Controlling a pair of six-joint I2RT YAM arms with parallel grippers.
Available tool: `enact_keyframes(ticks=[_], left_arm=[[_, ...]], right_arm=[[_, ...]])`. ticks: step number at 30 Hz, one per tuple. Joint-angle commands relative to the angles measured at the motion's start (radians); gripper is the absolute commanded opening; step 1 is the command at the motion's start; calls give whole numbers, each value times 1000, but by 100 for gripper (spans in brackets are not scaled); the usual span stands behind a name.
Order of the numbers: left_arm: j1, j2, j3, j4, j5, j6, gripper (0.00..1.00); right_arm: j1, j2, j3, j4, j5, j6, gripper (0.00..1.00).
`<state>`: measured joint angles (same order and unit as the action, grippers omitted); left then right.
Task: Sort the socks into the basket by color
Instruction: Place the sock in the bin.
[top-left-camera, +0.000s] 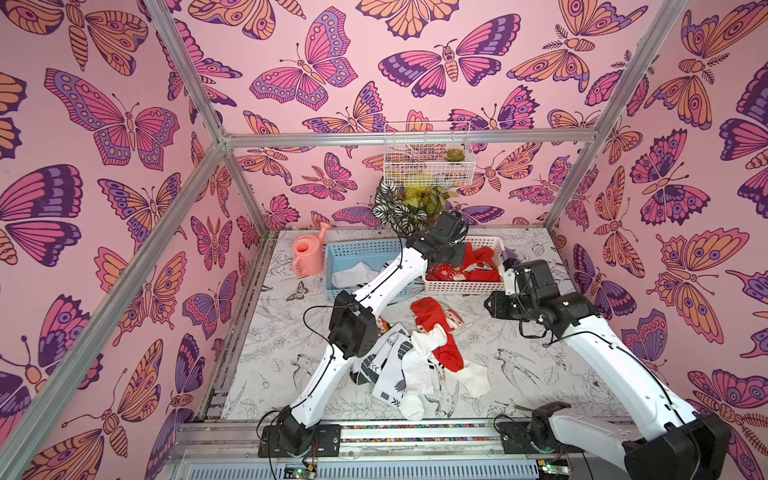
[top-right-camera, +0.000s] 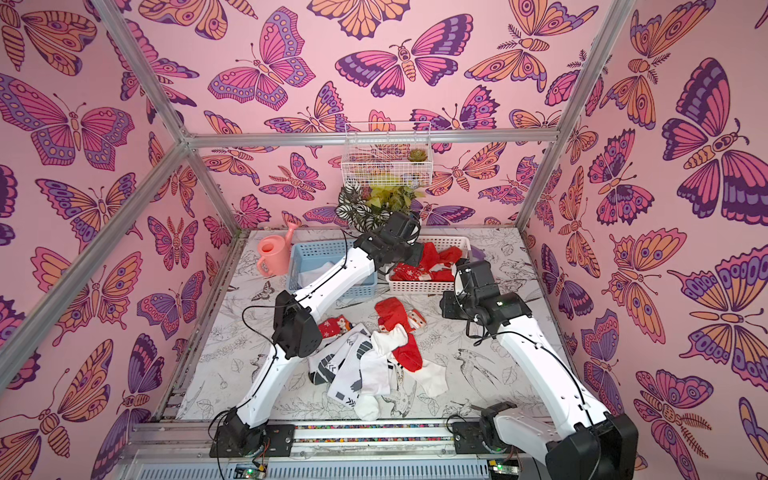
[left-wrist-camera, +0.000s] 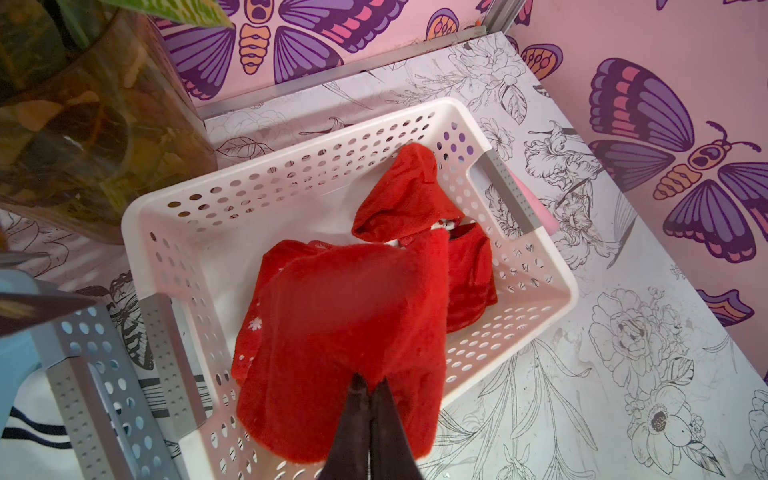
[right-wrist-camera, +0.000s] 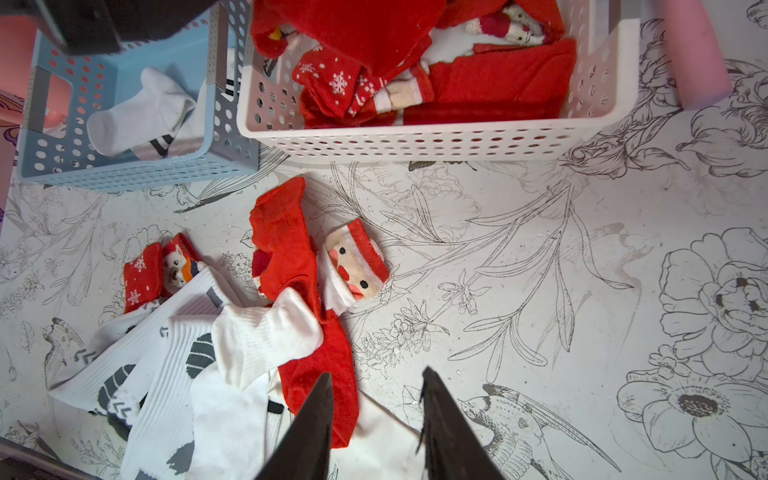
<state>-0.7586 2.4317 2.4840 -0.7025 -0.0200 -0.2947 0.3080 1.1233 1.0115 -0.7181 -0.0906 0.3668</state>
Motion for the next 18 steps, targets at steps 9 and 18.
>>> enact_keyframes(ticks=[9,18], left_arm=[[27,65,21,33,-26,41,0],[50,106,30,39,-34,47,0]], right_arm=[[-7,8,-4,19,4,11,38],[-7,20,1,15,6,11,38]])
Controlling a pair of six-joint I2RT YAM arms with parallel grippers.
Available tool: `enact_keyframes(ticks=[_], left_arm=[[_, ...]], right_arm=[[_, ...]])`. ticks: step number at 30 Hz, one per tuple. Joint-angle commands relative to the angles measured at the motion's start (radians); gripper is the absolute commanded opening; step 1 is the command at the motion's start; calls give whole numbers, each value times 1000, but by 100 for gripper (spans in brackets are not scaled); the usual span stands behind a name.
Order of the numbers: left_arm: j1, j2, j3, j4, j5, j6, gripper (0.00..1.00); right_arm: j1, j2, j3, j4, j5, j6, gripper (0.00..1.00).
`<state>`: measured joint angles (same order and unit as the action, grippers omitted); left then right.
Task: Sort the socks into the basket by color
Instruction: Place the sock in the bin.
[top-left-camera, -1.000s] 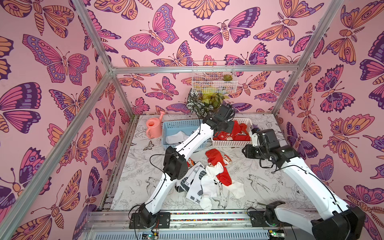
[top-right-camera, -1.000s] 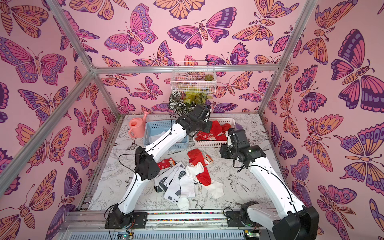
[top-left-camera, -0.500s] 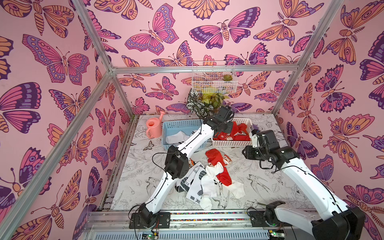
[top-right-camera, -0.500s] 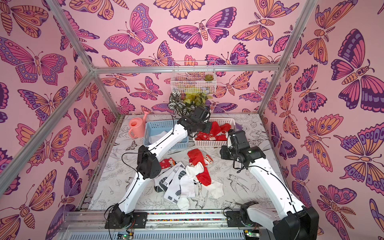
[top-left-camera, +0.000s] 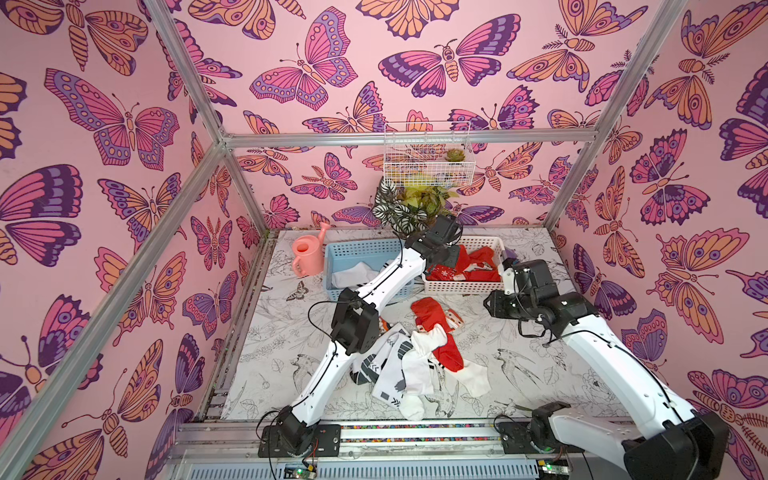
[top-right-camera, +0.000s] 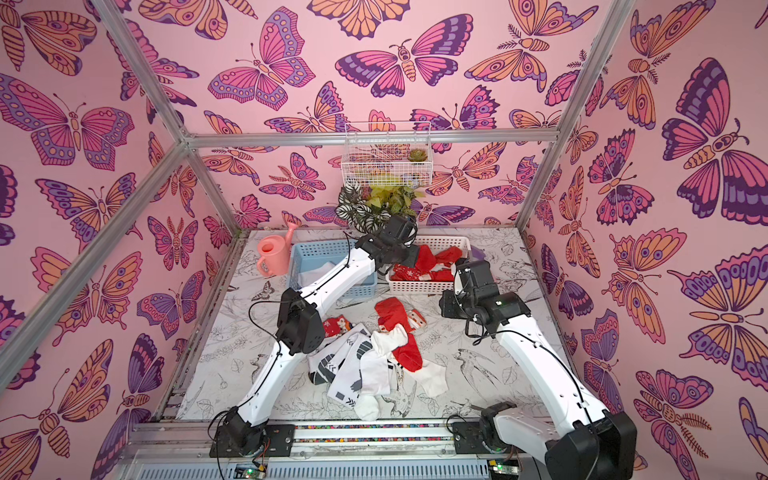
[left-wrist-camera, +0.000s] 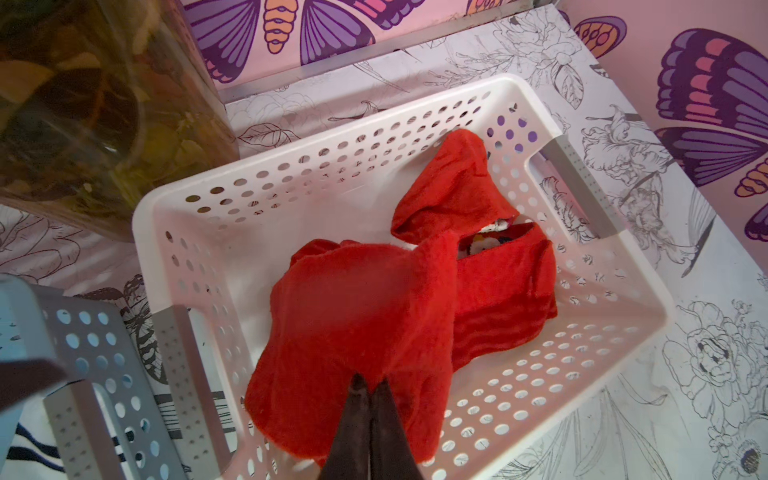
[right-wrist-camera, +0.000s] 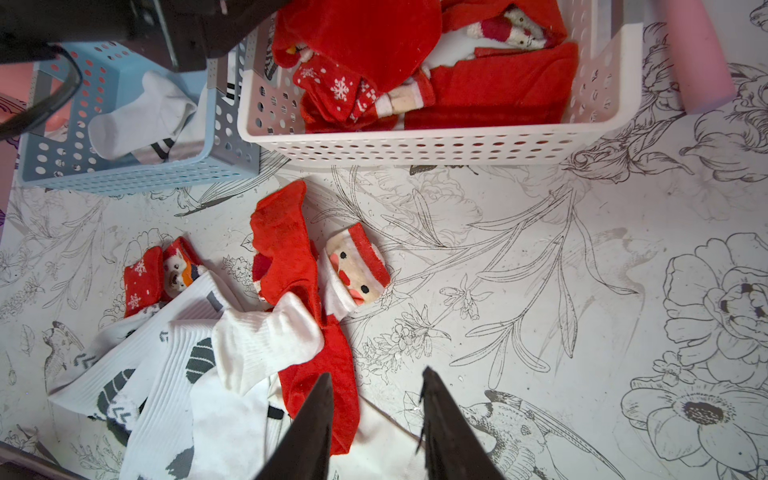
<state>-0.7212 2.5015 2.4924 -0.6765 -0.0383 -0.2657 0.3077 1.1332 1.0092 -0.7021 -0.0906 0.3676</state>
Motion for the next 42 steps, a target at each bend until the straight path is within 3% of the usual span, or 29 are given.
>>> enact_keyframes(ticks=[1,13,19,30,42], left_arm=[[15,42,25,14,-17,17,0],[40,127,81,17,-2,10,2],[48,136,82,25,5,2,13],[55,121,82,33,-16,1,43],[57,70,77,45,-15,10,47]], right_arm=[[-7,11,4,-1,5,10,38],[-8,30,11,-3,6,16,38],[-7,44,15,-2,-2,17,38],[-8,71,23,-1,-46,13,38],[-7,91,17,24,-82,12,38]])
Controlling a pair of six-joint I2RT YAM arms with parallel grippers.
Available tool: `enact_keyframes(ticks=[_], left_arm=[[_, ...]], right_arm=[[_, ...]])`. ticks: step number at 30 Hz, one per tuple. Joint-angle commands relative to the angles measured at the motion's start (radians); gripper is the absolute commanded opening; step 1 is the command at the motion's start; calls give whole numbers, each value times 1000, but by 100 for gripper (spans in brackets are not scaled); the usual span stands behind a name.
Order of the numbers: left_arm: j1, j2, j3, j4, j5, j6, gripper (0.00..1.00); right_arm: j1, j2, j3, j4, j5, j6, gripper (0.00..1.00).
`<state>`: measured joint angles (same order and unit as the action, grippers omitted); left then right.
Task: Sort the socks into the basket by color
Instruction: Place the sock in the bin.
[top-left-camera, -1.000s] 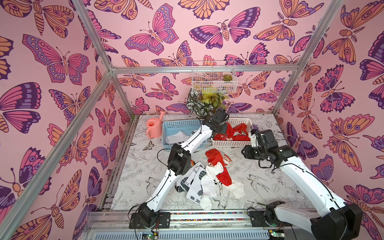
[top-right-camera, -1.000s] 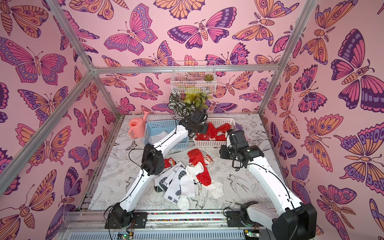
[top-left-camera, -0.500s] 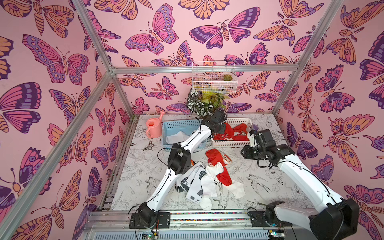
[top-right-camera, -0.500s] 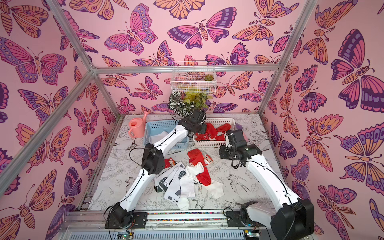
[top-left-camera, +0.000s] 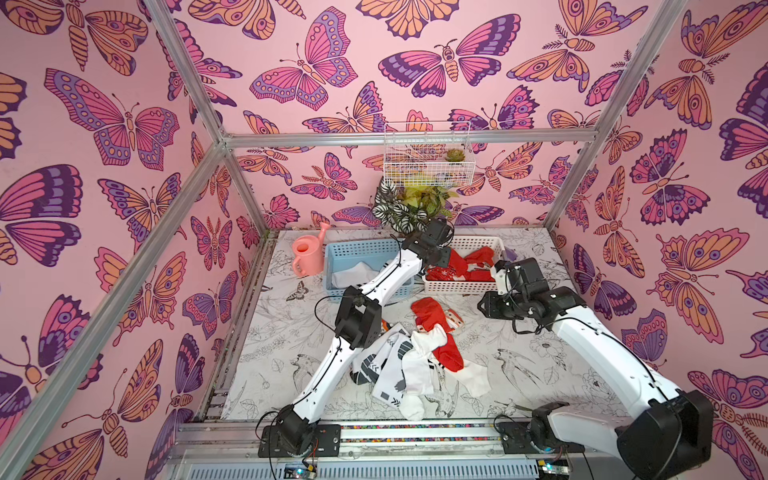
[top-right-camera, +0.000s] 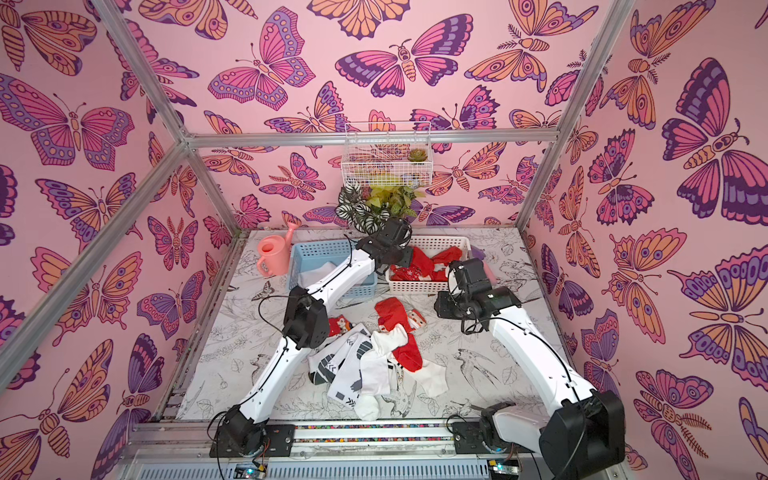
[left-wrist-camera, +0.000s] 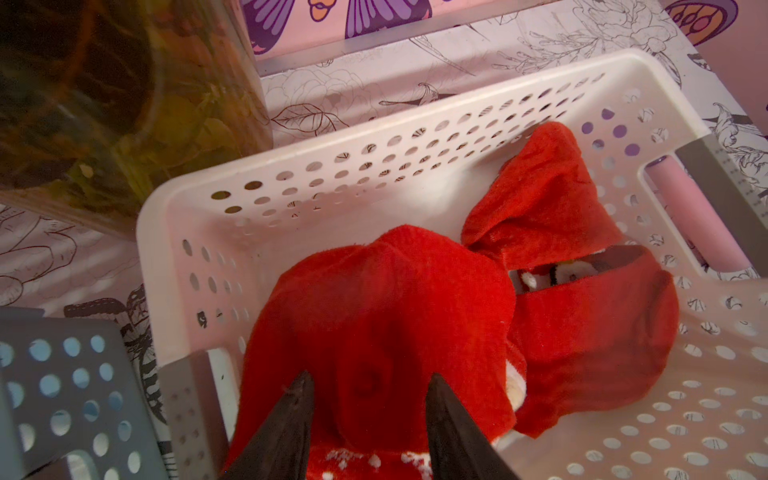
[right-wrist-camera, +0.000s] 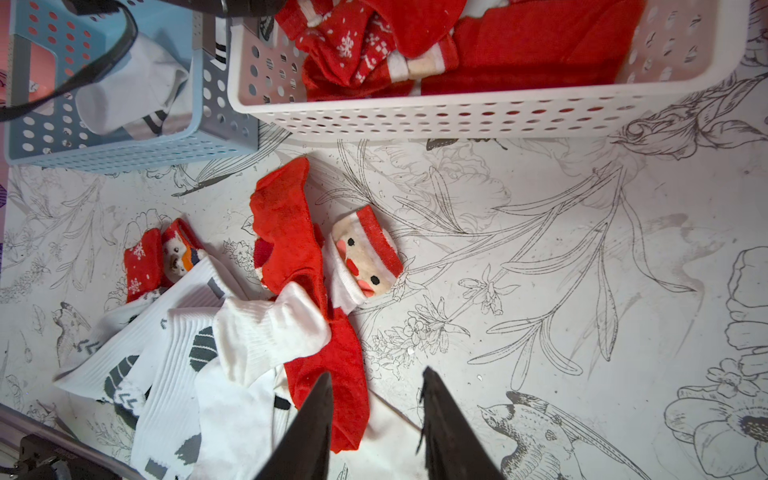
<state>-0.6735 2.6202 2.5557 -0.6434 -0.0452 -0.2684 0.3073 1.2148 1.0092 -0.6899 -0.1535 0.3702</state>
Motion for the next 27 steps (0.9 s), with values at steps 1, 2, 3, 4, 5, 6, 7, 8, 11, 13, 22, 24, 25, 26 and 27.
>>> enact_keyframes(ticks=[1,2,3,4,5,6,7,8,11,13,22,24,25,26,27], left_arm=[[8,-53,12,11,-2,12,48],[8,-57,12,12,2,10,48],[9,-60,12,11,5,9,48],[7,-64,12,11,8,8,49],[6,-66,12,12,11,7,49],[4,-69,13,12,10,8,50],[2,-70,12,11,7,8,50],[1,-71,12,12,4,11,51],[-2,-83,3,11,4,13,53],[-6,-96,-4,10,2,15,54],[-31,-212,-128,10,-14,19,55],[-34,-250,-181,10,-15,13,55],[-36,-273,-213,10,-15,9,55],[-35,-293,-240,10,-16,5,55],[-37,-317,-276,11,-15,2,55]], right_arm=[[-6,11,16,12,-21,9,38],[-7,11,14,13,-22,10,38],[-7,10,12,15,-23,10,38],[-7,10,10,18,-23,11,38],[-7,9,8,20,-26,11,38],[-7,9,8,21,-28,10,39],[-7,12,7,23,-32,10,39],[-7,12,8,26,-38,11,39],[-7,17,8,32,-56,9,39],[-7,19,8,34,-59,10,39],[-7,14,-4,42,-77,10,40],[-6,11,-7,43,-80,9,40],[-7,11,-11,43,-81,10,40],[-5,13,-14,45,-84,10,40],[-5,13,-18,47,-87,13,40]])
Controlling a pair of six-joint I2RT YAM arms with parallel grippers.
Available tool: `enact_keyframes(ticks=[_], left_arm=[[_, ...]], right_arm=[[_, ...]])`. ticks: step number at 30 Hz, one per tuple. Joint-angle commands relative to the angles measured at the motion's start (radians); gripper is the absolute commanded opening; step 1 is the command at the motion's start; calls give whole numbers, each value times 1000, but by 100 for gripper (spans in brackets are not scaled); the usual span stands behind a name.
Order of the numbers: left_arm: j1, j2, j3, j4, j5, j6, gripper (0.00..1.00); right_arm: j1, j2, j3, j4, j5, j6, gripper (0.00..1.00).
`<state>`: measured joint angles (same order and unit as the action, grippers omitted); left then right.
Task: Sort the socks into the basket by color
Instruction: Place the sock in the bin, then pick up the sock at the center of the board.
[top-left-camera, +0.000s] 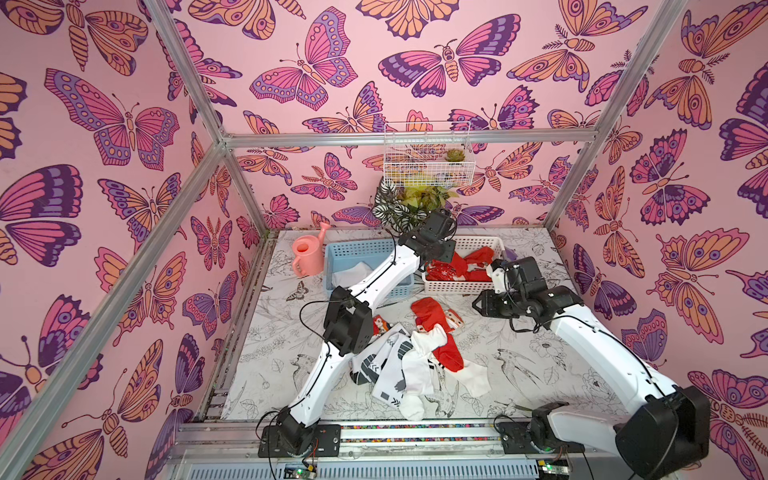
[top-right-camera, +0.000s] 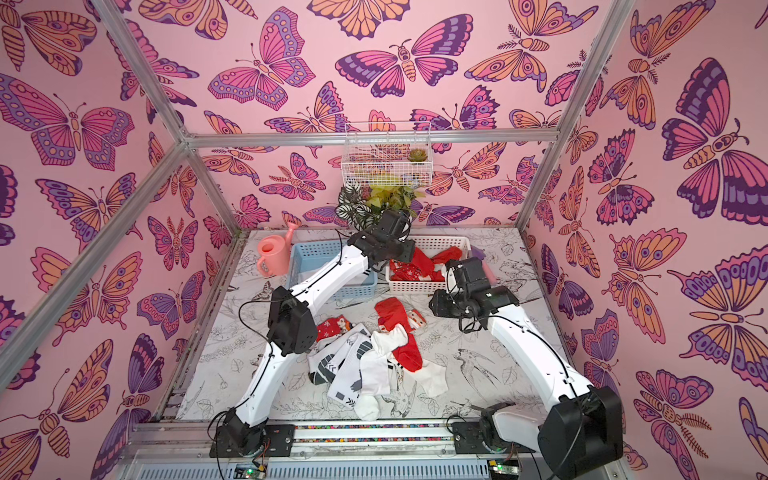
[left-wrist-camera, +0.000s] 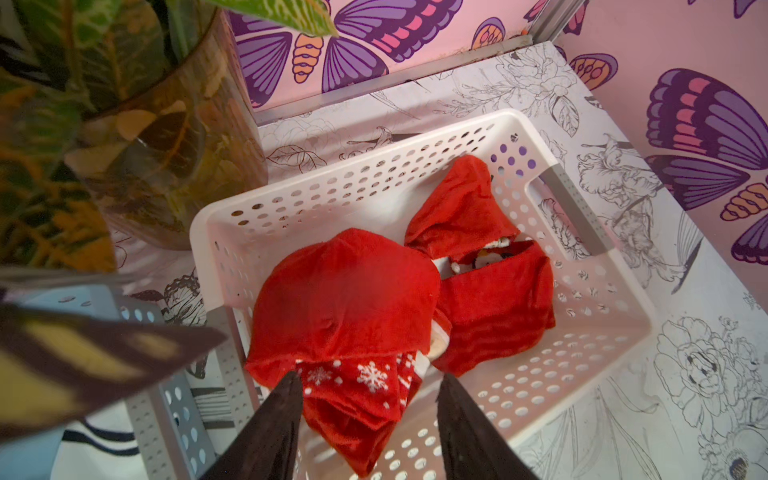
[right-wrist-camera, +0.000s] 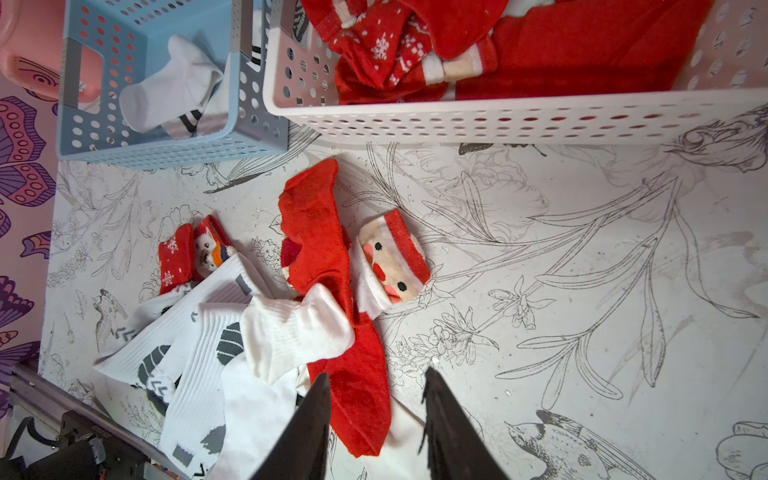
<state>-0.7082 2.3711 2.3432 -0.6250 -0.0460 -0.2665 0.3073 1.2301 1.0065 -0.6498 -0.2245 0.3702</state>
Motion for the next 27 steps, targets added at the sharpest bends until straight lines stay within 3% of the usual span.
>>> enact_keyframes(ticks=[1,13,21,27], left_arm=[[-4,-94,-97,-7,-18,-2,55],[-44,-414,-537,-8,-62,-81,56],[-121,-612,-874,-8,-57,-263,58],[-191,-688,-1024,-8,-75,-375,58]], right_arm=[[-4,-2,-20,11,-19,15,40],[4,-20,-37,6,2,19,40],[4,-4,-37,19,-6,23,40],[3,-5,-32,15,-9,21,40]])
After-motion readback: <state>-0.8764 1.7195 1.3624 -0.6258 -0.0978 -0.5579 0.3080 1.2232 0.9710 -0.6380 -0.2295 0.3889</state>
